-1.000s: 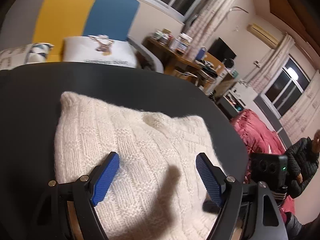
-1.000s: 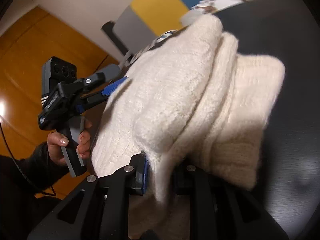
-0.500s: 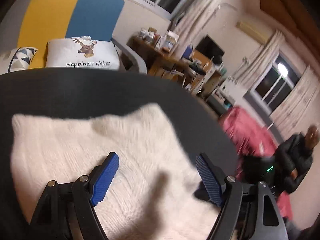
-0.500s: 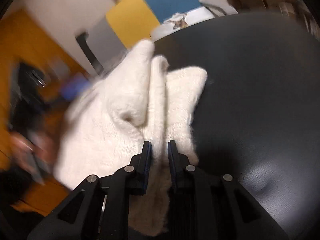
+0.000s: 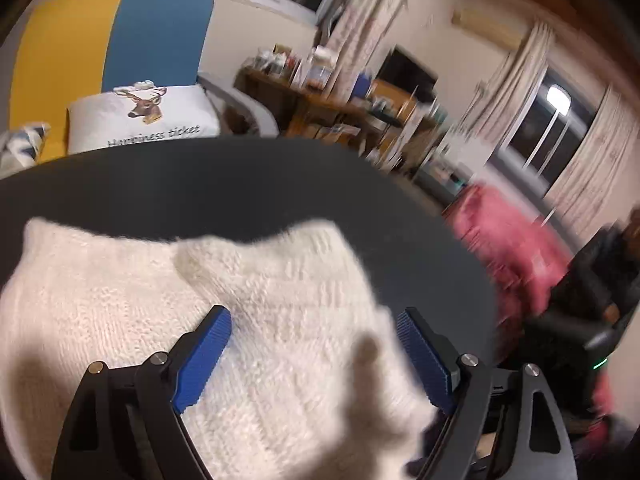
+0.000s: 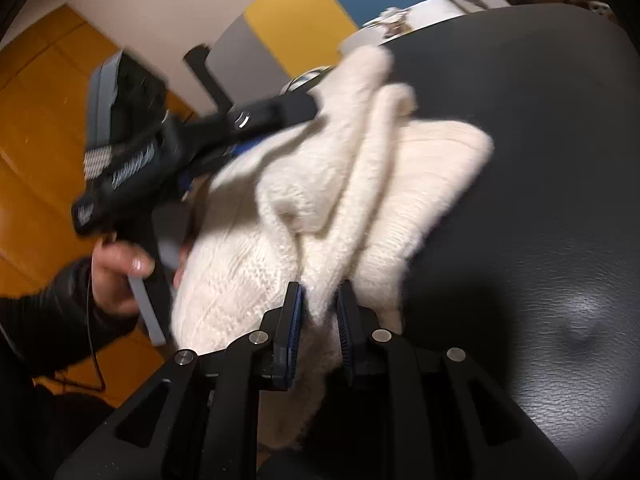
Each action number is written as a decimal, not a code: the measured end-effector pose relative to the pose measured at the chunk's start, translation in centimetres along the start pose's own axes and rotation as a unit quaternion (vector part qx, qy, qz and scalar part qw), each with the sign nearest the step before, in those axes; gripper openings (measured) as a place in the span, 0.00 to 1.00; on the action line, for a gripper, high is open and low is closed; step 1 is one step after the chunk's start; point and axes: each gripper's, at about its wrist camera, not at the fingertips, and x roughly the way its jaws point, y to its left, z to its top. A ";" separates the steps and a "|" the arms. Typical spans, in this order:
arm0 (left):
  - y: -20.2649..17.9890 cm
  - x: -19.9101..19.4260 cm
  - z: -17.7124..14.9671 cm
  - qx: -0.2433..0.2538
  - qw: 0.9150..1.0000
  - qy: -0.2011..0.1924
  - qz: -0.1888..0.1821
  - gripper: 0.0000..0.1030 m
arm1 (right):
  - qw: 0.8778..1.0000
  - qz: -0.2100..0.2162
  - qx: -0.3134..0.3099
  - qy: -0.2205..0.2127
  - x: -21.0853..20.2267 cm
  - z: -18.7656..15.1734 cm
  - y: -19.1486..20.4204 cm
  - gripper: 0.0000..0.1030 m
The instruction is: Fold clothes
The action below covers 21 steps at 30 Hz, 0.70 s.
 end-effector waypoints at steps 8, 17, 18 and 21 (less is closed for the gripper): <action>2.9 -4.1 -0.3 -0.049 0.998 -0.042 -0.017 0.82 | 0.984 0.102 0.079 -0.124 -4.9 3.3 -3.8 0.70; 3.2 -3.8 -1.0 -0.029 0.998 -0.042 -0.023 0.82 | 0.961 0.185 0.180 -0.096 1.3 8.2 -7.8 0.81; 3.1 -3.9 -1.0 -0.026 0.998 -0.042 -0.025 0.82 | 0.956 0.205 0.186 -0.095 1.8 8.4 -7.9 0.81; 2.5 -3.6 -1.2 -0.009 0.999 -0.031 -0.027 0.82 | 0.930 0.282 0.186 -0.143 1.4 9.2 -7.5 0.82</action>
